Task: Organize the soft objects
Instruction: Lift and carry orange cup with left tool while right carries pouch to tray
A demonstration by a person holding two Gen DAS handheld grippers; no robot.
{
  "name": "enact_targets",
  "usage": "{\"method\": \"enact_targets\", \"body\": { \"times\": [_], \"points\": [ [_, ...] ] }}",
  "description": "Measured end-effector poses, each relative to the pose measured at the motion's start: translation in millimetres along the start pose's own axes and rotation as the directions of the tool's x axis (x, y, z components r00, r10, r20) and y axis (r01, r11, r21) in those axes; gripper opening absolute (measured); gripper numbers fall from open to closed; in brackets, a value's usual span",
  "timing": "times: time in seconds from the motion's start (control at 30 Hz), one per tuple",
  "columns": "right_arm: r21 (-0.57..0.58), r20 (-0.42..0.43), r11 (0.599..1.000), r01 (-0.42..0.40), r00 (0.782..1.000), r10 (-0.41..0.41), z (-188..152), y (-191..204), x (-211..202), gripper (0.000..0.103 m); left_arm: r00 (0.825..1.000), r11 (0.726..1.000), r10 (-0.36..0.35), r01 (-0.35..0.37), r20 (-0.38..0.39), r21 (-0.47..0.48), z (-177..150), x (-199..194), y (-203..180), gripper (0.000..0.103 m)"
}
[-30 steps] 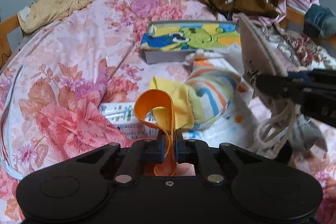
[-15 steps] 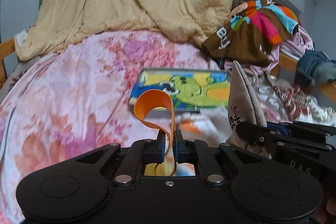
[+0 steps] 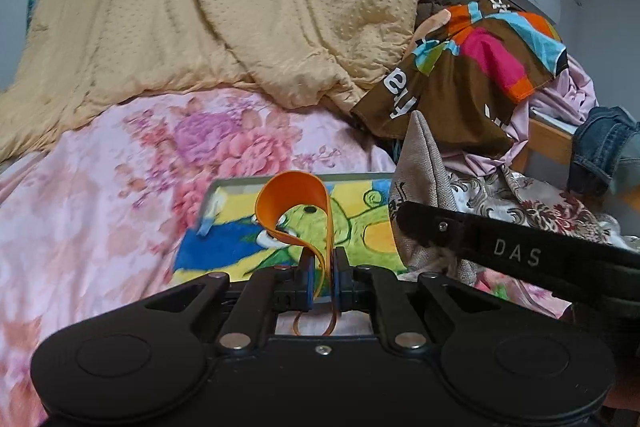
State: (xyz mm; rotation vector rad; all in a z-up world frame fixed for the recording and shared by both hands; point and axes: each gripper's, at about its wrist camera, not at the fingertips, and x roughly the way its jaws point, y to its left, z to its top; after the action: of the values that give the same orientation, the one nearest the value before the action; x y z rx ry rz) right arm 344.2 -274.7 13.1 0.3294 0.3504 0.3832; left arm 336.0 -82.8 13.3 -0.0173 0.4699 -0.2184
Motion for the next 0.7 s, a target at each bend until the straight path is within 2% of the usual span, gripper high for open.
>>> {"method": "enact_targets", "body": {
  "times": [0.1,0.33,0.53,0.7],
  "points": [
    [0.041,-0.007,0.999,0.009,1.0,-0.009,6.7,-20.8,17.2,0.014,1.0,1.0,-0.002,0.002,-0.012,0.004,8.2,29.6,-3.9,0.009],
    [0.113,-0.06,0.992,0.058,0.997,-0.052,11.7,-59.8,54.3,0.014,0.996,0.998,0.011,-0.017,-0.088,-0.065,14.8,101.8,1.5,0.009],
    [0.177,-0.097,0.981,0.078,0.993,-0.061,9.8,-80.0,74.6,0.014,0.986,0.996,0.0,-0.015,-0.167,-0.089,10.2,136.6,4.6,0.01],
    [0.233,-0.161,0.968,0.096,0.985,-0.059,7.4,-96.0,90.2,0.014,0.974,0.996,-0.016,-0.004,-0.228,-0.09,7.5,153.9,4.2,0.01]
  ]
}}
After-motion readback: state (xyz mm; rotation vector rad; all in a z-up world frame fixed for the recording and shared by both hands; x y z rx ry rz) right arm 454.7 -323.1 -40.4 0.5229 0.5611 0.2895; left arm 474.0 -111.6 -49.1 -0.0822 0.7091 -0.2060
